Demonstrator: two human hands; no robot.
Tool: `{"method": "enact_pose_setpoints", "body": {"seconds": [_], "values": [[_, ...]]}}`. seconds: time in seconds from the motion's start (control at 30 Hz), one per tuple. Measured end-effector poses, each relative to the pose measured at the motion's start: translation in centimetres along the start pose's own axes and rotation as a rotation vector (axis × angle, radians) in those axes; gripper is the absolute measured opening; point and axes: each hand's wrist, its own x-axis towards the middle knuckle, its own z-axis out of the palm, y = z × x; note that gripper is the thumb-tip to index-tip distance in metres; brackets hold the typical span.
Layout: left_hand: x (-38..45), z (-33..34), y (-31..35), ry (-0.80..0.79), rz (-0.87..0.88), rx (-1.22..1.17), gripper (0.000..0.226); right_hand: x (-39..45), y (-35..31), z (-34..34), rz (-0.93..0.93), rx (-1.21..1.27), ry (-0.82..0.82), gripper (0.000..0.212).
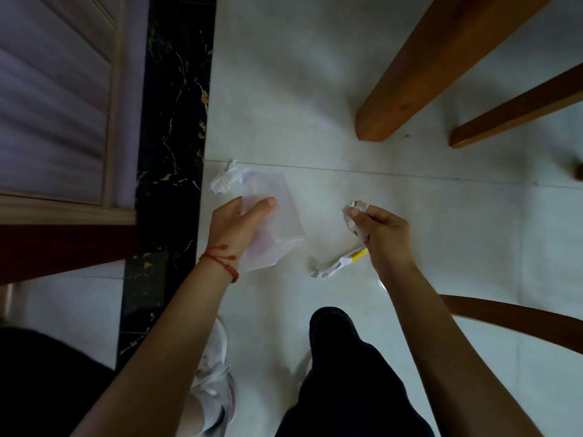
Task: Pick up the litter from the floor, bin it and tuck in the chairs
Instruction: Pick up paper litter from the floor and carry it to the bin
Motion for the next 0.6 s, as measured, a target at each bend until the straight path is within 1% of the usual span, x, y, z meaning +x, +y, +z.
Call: {"method": "enact_pose_setpoints", "body": {"seconds": [0.07, 0.13, 0.2, 0.3, 0.4, 0.53, 0.6], "values": [[-1.7, -0.9, 2.1, -0.001, 0.021, 0.014, 0.014, -1.8, -2.4, -0.1, -0.004, 0.015, 0.004, 0.028], [-3.3, -1.8, 4.2, 0.010, 0.028, 0.017, 0.015, -3.5, -4.7, 0.1, 0.005, 0.044, 0.008, 0.027], [-5.2, -2.9, 6.2, 0.007, 0.039, 0.022, 0.016, -5.4, -7.1, 0.4, 0.029, 0.062, 0.016, 0.020], [-8.5, -4.2, 9.5, -0.018, 0.049, -0.030, 0.013, -8.6, -10.7, 0.8, 0.038, 0.056, 0.023, 0.008], [-11.8, -5.6, 12.5, -0.039, 0.048, -0.050, 0.023, -11.8, -14.4, 1.3, 0.037, 0.027, 0.023, 0.004], [-16.1, -7.3, 16.9, -0.057, 0.056, -0.072, 0.010, -16.0, -19.5, 1.6, 0.015, -0.002, 0.035, 0.013], [-18.2, -8.1, 19.1, -0.053, 0.048, -0.071, 0.006, -18.2, -22.1, 1.6, 0.002, -0.006, 0.042, 0.011]]}}
